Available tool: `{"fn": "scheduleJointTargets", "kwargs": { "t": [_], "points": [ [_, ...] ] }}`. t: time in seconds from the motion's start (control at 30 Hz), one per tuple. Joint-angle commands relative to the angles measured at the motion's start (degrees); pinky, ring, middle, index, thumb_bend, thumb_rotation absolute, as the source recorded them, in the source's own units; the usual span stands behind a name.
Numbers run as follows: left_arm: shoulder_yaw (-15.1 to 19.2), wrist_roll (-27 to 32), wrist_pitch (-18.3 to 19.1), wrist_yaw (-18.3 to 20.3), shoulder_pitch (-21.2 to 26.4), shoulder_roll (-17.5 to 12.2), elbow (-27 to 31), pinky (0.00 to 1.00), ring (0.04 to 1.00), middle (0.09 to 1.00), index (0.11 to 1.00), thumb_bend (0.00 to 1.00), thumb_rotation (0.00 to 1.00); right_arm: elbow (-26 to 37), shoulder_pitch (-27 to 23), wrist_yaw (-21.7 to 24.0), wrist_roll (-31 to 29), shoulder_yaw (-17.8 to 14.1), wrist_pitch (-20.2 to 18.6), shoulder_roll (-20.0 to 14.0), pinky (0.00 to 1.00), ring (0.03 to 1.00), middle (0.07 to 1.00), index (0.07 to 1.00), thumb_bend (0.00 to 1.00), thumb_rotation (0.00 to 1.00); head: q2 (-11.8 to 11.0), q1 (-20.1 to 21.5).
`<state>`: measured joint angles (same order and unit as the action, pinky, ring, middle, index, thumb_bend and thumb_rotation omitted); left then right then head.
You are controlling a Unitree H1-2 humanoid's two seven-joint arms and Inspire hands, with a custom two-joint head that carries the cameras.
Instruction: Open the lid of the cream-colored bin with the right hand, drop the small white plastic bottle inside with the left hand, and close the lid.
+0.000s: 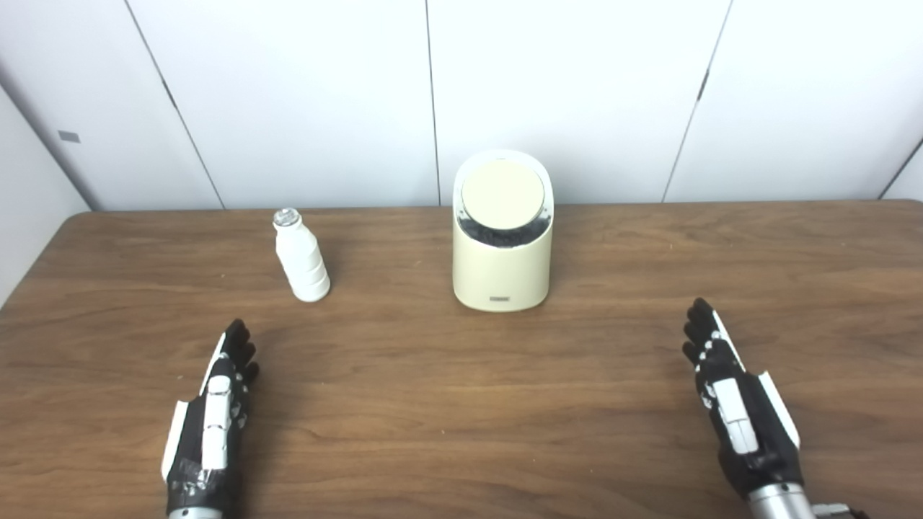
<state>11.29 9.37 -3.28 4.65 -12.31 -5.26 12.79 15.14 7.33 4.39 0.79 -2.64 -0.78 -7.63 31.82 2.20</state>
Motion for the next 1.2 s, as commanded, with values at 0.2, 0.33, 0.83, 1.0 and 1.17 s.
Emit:
{"fn": "scheduleJointTargets", "kwargs": {
  "t": [0.2,0.33,0.83,1.0,1.17],
  "points": [
    [-1.1,-1.5,-1.7,-0.4,-1.4,-0.1,3.0,1.0,1.0,1.0,1.0,0.36,0.93,4.1,-9.1,-1.7,6.2,-0.5,-5.0,-1.5,0.92,0.967,0.968,0.969,0.73,0.81,-1.5,0.1],
    [-1.3,-1.7,-1.5,-0.5,-2.0,0.3,3.6,1.0,1.0,1.0,1.0,0.36,0.92,3.7,-14.2,-1.2,10.5,0.8,-7.7,-3.3,0.92,0.96,0.958,0.961,0.78,0.85,-2.9,0.1],
    [-3.0,-3.7,-0.1,-2.7,-3.5,2.0,5.4,1.0,1.0,1.0,1.0,0.35,0.8,-0.5,-31.4,2.4,20.2,8.5,-16.7,-4.9,0.88,0.941,0.96,0.964,0.83,0.75,-9.0,-1.0],
    [-3.8,-5.2,-0.4,-3.6,-3.7,2.2,5.1,1.0,1.0,1.0,1.0,0.37,0.81,-4.9,-35.4,2.1,21.8,10.7,-15.7,-4.5,0.9,0.95,0.965,0.968,0.84,0.71,-10.5,-1.2],
    [-4.4,-4.9,-0.6,-3.6,-3.5,2.4,4.8,1.0,1.0,1.0,1.0,0.35,0.81,-9.2,-39.1,1.9,23.8,12.7,-15.6,-3.8,0.94,0.971,0.973,0.983,0.86,0.66,-11.7,-1.5]
  ]
}}
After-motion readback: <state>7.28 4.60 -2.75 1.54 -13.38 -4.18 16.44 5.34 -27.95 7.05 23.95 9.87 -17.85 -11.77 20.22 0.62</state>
